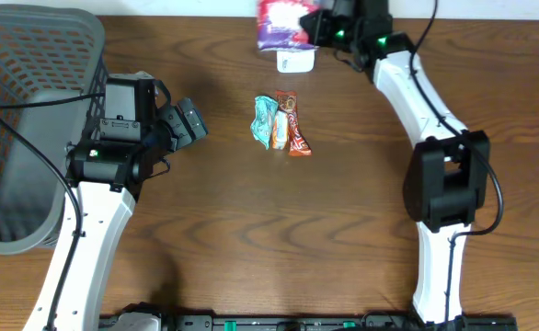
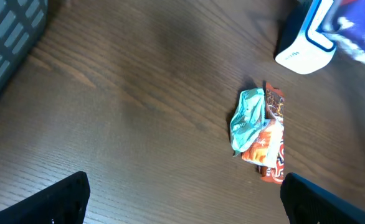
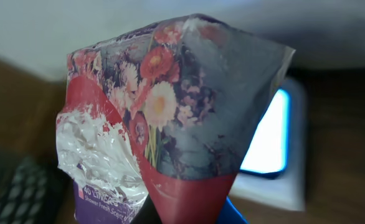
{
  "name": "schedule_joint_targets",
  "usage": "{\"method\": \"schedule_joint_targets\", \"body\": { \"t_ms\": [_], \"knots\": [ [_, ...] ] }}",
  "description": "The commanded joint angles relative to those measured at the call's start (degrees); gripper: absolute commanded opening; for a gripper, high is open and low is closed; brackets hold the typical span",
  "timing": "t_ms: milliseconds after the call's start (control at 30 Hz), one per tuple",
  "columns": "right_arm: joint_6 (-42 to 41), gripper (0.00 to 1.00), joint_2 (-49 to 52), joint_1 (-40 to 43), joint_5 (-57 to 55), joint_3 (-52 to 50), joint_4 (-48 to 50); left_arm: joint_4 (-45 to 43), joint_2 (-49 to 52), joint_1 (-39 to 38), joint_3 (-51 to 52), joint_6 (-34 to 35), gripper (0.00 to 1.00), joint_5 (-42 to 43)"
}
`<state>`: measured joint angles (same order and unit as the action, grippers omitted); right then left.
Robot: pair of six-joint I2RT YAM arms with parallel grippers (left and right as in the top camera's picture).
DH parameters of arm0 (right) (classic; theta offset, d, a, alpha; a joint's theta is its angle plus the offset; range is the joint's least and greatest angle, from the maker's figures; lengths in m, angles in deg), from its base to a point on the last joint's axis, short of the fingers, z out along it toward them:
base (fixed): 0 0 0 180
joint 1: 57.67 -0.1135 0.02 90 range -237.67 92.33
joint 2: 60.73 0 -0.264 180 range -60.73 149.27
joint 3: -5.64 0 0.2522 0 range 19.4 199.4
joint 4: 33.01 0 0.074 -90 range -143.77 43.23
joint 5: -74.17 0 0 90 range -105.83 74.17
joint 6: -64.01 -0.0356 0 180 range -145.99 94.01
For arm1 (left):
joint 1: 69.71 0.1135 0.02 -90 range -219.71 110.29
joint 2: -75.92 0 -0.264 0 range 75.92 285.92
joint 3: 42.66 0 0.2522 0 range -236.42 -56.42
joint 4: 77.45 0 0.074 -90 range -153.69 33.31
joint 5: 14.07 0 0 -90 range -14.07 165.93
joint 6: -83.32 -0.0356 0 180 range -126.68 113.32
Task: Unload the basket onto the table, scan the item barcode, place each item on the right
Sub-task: 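Move the purple package to the right side and release it, then grasp the brown chocolate bar with the right gripper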
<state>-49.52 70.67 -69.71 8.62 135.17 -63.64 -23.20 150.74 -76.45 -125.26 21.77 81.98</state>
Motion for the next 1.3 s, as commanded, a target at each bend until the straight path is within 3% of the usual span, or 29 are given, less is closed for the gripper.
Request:
{"method": "schedule_joint_targets", "body": {
  "t_ms": [0,300,333,467,500,567,667,767,833,900,967,1133,1267],
  "knots": [
    [-0.7,0.01,-3.61,8.39,-5.53,0.72,-1.92,0.09,-0.22,0.2,0.04,-0.55,0.98,-0.11],
    [-5.84,0.01,-3.76,29.86,-8.52,0.24,-16.06,0.09,-0.22,0.2,0.02,-0.55,0.98,-0.11],
    [-5.9,0.12,-3.76,33.33,-8.52,0.07,-16.59,0.09,-0.22,0.2,0.02,-0.55,0.98,-0.11],
    [-7.3,0.76,-3.76,36.39,-7.74,-0.28,-15.89,0.09,-0.22,0.2,0.04,-0.55,0.98,-0.11],
    [-6.88,0.86,-3.76,36.7,-6.25,-0.28,-15.72,0.09,-0.22,0.2,0.04,-0.55,0.98,-0.11],
    [-4.98,0.91,-3.76,36.76,-0.37,-0.28,-15.74,0.09,-0.22,0.2,0.02,-0.57,0.98,-0.11],
    [-4.11,0.91,-3.76,35.15,13.9,-0.28,-16.33,0.09,-0.22,0.2,0.04,-0.55,0.98,-0.11],
    [3.15,0.88,-3.76,30.49,35.26,-0.28,-18.4,0.09,-0.22,0.2,0.04,-0.57,0.98,-0.11],
    [10.6,0.84,-3.76,26.82,41.31,-0.28,-22.84,0.09,-0.22,0.2,0.04,-0.55,0.98,-0.11],
    [23.1,0.83,-3.76,20.15,36.46,-0.37,-34.8,0.09,-0.22,0.2,0.02,-0.55,0.98,-0.11],
    [26.75,0.78,-3.76,15.87,26.12,-0.68,-40.87,0.09,-0.22,0.2,0.04,-0.55,0.98,-0.11],
    [26.47,0.69,-3.76,4.13,6.43,-2.71,-44.89,0.09,-0.22,0.2,0.04,-0.55,0.98,-0.11],
    [19.54,0.64,-3.76,-2.43,-7.32,-4.48,-42.69,0.09,-0.22,0.2,0.02,-0.57,0.98,-0.11]
  ]
}}
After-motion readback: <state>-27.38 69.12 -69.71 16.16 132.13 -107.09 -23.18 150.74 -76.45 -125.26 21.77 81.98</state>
